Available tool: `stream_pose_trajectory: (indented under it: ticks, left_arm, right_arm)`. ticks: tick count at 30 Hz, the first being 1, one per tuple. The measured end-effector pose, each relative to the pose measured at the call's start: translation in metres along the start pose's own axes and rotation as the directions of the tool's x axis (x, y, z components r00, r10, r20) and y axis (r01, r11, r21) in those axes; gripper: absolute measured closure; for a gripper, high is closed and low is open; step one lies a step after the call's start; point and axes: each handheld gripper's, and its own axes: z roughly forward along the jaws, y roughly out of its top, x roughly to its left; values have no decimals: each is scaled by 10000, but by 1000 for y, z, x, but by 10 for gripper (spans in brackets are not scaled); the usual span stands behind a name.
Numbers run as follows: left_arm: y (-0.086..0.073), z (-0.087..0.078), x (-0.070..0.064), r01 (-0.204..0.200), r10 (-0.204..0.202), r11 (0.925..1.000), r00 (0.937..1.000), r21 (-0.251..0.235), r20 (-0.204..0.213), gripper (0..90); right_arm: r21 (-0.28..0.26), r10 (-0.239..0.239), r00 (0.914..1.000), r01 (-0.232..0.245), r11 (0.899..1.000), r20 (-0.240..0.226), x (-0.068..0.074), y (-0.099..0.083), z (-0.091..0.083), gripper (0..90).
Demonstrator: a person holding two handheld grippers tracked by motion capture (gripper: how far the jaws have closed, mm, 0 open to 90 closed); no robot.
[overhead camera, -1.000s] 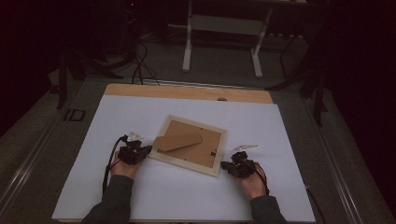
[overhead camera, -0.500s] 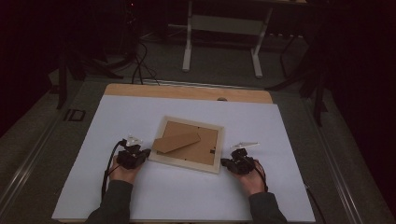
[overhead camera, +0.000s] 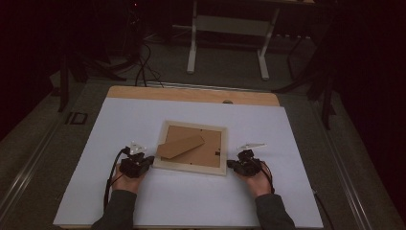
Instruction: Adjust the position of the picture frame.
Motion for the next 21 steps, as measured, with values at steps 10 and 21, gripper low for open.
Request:
stream_pose_trajectory:
  ticks: [10,21]
  left_arm:
    - [-2,-2,-3,-65,65,10000,10000,23,-10,900]
    - [-4,-4,-3,-71,71,10000,10000,-9,4,900]
  right_arm:
    - [-44,9,10000,-9,10000,60,-2,2,1,900]
    - [-208,88,9999,-85,9997,110,-4,3,4,900]
